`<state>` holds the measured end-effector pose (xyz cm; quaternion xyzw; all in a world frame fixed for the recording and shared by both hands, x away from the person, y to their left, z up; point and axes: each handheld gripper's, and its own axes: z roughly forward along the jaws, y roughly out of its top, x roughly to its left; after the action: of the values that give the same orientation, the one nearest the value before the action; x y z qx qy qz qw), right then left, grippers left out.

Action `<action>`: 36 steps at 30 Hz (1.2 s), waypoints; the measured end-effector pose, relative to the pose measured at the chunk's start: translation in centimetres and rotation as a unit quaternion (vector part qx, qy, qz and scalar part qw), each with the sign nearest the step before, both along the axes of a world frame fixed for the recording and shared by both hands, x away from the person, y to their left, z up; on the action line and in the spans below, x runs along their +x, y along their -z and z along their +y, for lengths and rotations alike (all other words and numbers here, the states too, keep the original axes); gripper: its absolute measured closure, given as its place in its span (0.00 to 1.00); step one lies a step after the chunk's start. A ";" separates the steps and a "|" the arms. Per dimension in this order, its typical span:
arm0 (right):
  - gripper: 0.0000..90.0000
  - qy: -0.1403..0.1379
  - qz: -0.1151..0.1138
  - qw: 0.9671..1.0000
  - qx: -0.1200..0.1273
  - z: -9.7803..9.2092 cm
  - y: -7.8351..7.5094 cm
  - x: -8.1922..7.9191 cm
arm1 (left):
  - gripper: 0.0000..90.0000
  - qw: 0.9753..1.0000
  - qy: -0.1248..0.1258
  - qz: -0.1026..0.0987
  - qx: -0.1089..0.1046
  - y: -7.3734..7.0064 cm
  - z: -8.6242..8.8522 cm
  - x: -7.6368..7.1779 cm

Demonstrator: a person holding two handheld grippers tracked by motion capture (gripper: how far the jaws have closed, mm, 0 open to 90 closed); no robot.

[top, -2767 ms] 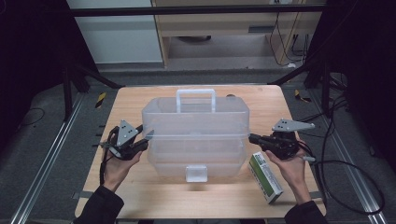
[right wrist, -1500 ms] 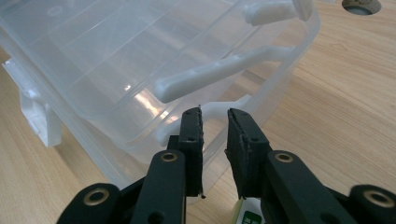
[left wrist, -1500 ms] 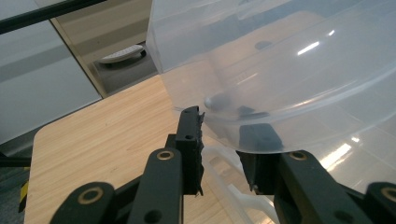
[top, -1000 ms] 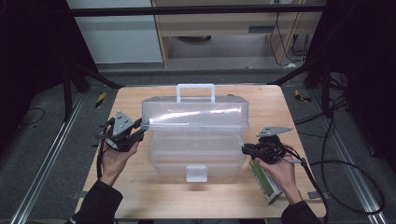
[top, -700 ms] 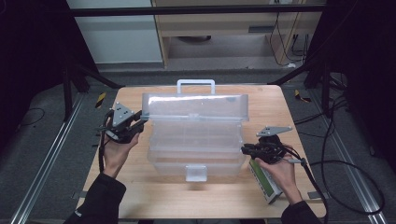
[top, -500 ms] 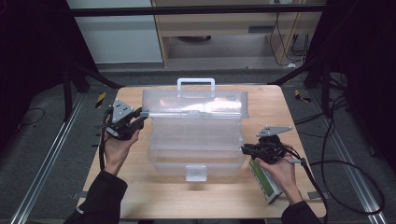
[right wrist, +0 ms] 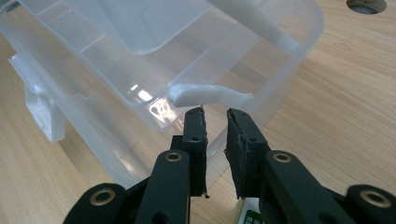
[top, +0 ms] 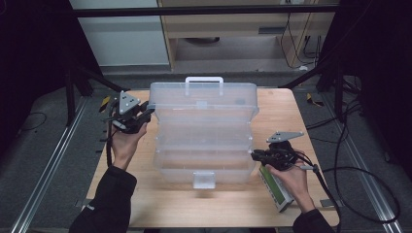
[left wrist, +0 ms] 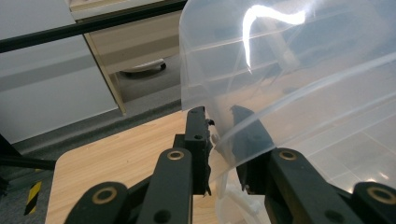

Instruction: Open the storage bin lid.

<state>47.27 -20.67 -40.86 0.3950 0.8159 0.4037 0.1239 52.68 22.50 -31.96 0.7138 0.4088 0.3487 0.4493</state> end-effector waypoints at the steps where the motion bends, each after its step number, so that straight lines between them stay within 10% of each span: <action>1: 0.87 0.000 0.000 1.000 -0.001 0.0 0.0 0.0 | 0.84 1.000 -0.001 0.000 0.000 -0.1 0.0 0.2; 36: 0.87 -0.002 -0.006 1.000 -0.003 0.1 0.0 0.0 | 0.86 0.999 -0.039 0.006 -0.012 -1.2 -1.3 6.0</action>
<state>47.23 -20.61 -40.88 0.3909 0.8172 0.4033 0.1290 58.64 21.17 -30.80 0.6941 0.4430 0.3563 0.4415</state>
